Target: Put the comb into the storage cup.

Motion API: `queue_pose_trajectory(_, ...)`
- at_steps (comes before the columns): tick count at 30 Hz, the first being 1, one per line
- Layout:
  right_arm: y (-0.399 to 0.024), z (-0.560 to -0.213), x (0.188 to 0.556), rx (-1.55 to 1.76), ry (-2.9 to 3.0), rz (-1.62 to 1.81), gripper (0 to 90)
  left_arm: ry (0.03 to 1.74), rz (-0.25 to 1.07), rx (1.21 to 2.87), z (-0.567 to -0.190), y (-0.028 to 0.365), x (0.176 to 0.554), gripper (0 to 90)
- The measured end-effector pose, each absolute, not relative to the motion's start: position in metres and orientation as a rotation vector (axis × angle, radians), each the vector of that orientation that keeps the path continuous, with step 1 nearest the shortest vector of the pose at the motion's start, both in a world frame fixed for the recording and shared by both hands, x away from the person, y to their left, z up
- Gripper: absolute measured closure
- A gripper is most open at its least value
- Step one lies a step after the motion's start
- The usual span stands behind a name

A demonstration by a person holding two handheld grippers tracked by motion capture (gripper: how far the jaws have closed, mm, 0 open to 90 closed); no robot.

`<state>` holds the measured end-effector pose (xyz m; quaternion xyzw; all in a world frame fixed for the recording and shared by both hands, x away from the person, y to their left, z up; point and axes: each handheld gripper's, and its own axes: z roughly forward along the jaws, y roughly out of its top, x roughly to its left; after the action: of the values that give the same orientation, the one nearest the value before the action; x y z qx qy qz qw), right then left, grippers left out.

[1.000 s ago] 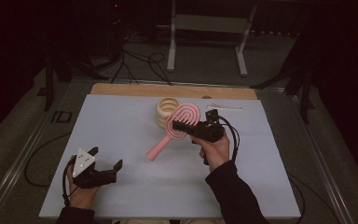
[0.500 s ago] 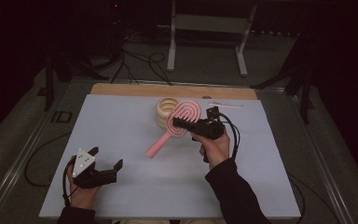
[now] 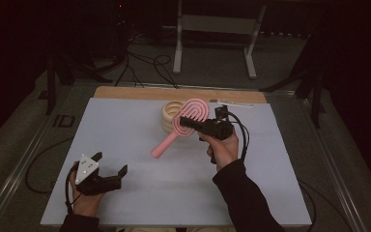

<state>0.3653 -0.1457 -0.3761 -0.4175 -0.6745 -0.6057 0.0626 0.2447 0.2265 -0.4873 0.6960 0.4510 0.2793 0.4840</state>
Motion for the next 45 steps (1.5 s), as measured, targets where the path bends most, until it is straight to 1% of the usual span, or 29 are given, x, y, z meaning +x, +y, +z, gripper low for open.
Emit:
queue_pose_trajectory(15, -0.139, -0.363, 0.377, -1.277, -2.096, -1.821, 63.9, 1.097, 0.682, 1.689, -0.487, 0.226, 0.244, 0.5)
queue_pose_trajectory(31, -0.143, -0.365, 0.389, -1.319, -2.045, -1.812, 63.9, 1.098, 0.682, 1.689, -0.487, 0.226, 0.244, 0.5)
queue_pose_trajectory(45, -0.142, -0.356, 0.398, -1.348, -2.078, -1.814, 63.9, 1.097, 0.681, 1.688, -0.487, 0.226, 0.244, 0.5)
